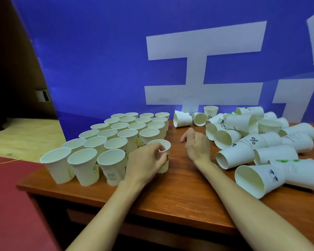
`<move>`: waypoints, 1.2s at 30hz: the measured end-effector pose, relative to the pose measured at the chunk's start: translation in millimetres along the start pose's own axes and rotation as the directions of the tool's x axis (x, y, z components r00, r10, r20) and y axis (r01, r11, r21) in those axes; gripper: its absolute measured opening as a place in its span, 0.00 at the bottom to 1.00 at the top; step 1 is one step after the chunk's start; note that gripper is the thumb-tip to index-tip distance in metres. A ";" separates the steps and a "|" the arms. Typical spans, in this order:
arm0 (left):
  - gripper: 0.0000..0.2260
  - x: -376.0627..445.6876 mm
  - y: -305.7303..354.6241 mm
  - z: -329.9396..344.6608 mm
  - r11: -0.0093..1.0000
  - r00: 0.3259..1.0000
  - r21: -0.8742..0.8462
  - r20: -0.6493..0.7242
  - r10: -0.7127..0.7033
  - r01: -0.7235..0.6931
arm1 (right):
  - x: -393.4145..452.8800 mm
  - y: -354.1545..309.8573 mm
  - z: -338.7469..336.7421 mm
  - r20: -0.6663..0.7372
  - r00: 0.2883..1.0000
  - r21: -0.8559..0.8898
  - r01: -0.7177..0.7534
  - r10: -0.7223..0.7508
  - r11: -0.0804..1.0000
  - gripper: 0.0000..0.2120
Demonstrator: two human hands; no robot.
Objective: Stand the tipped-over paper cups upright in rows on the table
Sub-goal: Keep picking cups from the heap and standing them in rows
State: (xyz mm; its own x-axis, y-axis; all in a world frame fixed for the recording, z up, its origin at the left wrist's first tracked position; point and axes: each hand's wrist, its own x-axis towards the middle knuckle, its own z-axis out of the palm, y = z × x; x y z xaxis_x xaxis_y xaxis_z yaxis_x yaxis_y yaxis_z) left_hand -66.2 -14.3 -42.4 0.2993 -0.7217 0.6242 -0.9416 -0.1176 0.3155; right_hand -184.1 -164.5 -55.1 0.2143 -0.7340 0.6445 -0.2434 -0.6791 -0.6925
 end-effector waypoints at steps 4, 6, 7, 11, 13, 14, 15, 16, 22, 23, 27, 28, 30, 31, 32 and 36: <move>0.07 1.0 -8.5 -8.8 0.998 0.998 0.039 -0.032 -0.045 0.047 | -1.1 2.0 1.3 0.053 0.998 -0.022 -0.026 0.028 0.999 0.27; 0.08 4.6 -12.2 -11.2 0.993 0.996 0.083 -0.033 -0.083 0.086 | -1.6 2.3 2.5 0.071 0.997 -0.032 -0.030 0.032 0.999 0.27; 0.09 6.6 -13.2 -11.4 0.989 0.995 0.108 -0.026 -0.099 0.101 | -2.0 2.0 2.9 0.079 0.996 -0.035 -0.033 0.035 0.999 0.27; 0.09 13.2 -10.4 -7.6 0.980 0.992 0.156 -0.018 -0.126 0.127 | -2.2 2.2 2.0 0.091 0.995 -0.040 -0.033 0.036 0.999 0.27; 0.10 15.7 -8.2 -6.2 0.977 0.991 0.167 -0.030 -0.132 0.135 | -1.9 3.2 1.2 0.092 0.995 -0.044 -0.037 0.041 0.998 0.27; 0.10 17.2 -7.7 -5.8 0.975 0.990 0.172 -0.032 -0.139 0.142 | -1.6 3.2 0.8 0.094 0.994 -0.045 -0.043 0.047 0.998 0.27; 0.10 18.3 -7.2 -6.2 0.973 0.989 0.175 -0.033 -0.147 0.151 | -1.7 2.8 0.7 0.098 0.994 -0.045 -0.048 0.052 0.998 0.26; 0.10 19.5 -6.9 -6.2 0.971 0.987 0.177 -0.032 -0.156 0.159 | -1.8 2.4 0.8 0.103 0.993 -0.044 -0.049 0.054 0.998 0.26; 0.10 21.1 -7.1 -2.7 0.971 0.986 0.174 -0.036 -0.161 0.165 | -2.2 0.0 0.6 0.123 0.990 -0.034 -0.071 0.074 0.997 0.26; 0.10 20.7 -7.5 -2.4 0.971 0.985 0.167 -0.041 -0.168 0.173 | -2.4 -0.1 0.4 0.124 0.989 -0.036 -0.076 0.080 0.996 0.26; 0.10 19.3 -7.5 -5.3 0.969 0.979 0.138 -0.059 -0.196 0.202 | -3.4 -3.2 -0.8 0.126 0.985 -0.021 -0.120 0.122 0.993 0.25; 0.10 19.2 -7.9 -5.9 0.971 0.980 0.134 -0.058 -0.193 0.199 | -3.7 -4.2 -1.4 0.129 0.983 -0.018 -0.129 0.130 0.992 0.25; 0.10 19.4 -8.1 -6.8 0.975 0.981 0.118 -0.050 -0.186 0.190 | -4.6 -5.8 -2.7 0.132 0.981 -0.024 -0.139 0.141 0.990 0.26; 0.10 19.3 -8.1 -7.5 0.976 0.982 0.110 -0.045 -0.181 0.185 | -4.9 -7.2 -3.5 0.131 0.980 -0.025 -0.148 0.150 0.989 0.26; 0.10 19.2 -8.3 -7.8 0.979 0.984 0.103 -0.041 -0.174 0.178 | -5.0 -9.0 -4.5 0.128 0.979 -0.025 -0.158 0.160 0.987 0.26; 0.14 15.8 -7.8 -9.1 0.987 0.987 0.068 -0.067 -0.145 0.149 | -1.5 -19.6 -11.6 0.097 0.979 -0.037 -0.176 0.179 0.984 0.26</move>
State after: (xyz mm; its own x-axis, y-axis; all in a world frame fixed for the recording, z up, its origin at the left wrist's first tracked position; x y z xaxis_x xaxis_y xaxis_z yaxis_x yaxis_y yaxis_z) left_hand -52.7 -18.5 -28.5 0.4418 -0.6500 0.6183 -0.8948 -0.2697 0.3558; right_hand -190.6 -150.0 -38.7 0.2585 -0.8408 0.4757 -0.3120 -0.5387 -0.7826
